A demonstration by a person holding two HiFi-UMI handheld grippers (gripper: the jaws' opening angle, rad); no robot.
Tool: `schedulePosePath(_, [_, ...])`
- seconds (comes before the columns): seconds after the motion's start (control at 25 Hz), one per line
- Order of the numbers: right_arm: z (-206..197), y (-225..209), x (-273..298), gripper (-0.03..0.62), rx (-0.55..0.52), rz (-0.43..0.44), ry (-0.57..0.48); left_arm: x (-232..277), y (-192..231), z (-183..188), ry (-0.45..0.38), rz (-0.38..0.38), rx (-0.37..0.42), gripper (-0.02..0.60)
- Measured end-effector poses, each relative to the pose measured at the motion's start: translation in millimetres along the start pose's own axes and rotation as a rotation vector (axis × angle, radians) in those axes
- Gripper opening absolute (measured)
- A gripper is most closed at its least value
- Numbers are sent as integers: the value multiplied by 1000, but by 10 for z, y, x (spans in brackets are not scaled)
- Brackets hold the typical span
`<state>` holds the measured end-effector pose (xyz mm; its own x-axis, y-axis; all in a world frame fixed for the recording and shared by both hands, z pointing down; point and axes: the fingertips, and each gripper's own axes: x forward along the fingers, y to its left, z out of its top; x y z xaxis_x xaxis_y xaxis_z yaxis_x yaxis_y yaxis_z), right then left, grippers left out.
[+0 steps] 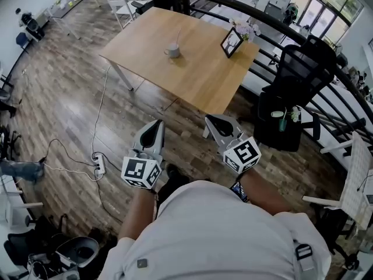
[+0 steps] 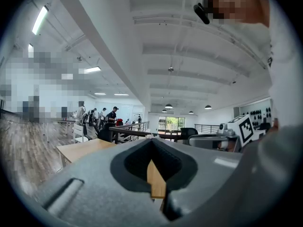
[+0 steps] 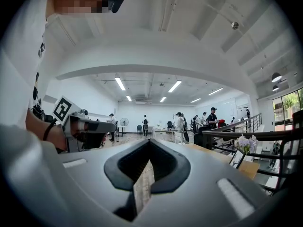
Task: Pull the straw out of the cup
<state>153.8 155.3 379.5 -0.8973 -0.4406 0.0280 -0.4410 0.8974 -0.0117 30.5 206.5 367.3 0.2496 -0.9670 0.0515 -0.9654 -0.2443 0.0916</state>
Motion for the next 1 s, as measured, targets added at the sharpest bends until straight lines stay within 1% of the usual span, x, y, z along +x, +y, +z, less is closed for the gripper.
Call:
schedulePosePath(0.12, [-4, 31, 288, 9, 5, -1, -1, 25, 299, -2, -3, 2, -5, 5])
schedulePosePath(0.2, [-2, 39, 504, 9, 9, -6, 4, 64, 499, 22, -4, -4, 5, 5])
schedulePosePath(0.36, [66, 109, 978, 9, -25, -18, 6, 134, 940, 86, -6, -28, 9, 5])
schedulePosePath(0.52, [138, 182, 1432, 9, -36, -27, 8, 171, 1341, 145, 0, -53, 2, 5])
schedulePosePath(0.68, [131, 243, 1752, 9, -32, -34, 14, 210, 1622, 183, 6, -80, 6, 5])
schedulePosePath(0.8, [78, 252, 1959, 9, -14, -38, 32, 253, 1844, 196, 11, -86, -4, 5])
schedulePosePath(1.0, [-56, 42, 2189, 9, 9, -46, 62, 479, 2063, 132, 27, -87, -16, 5])
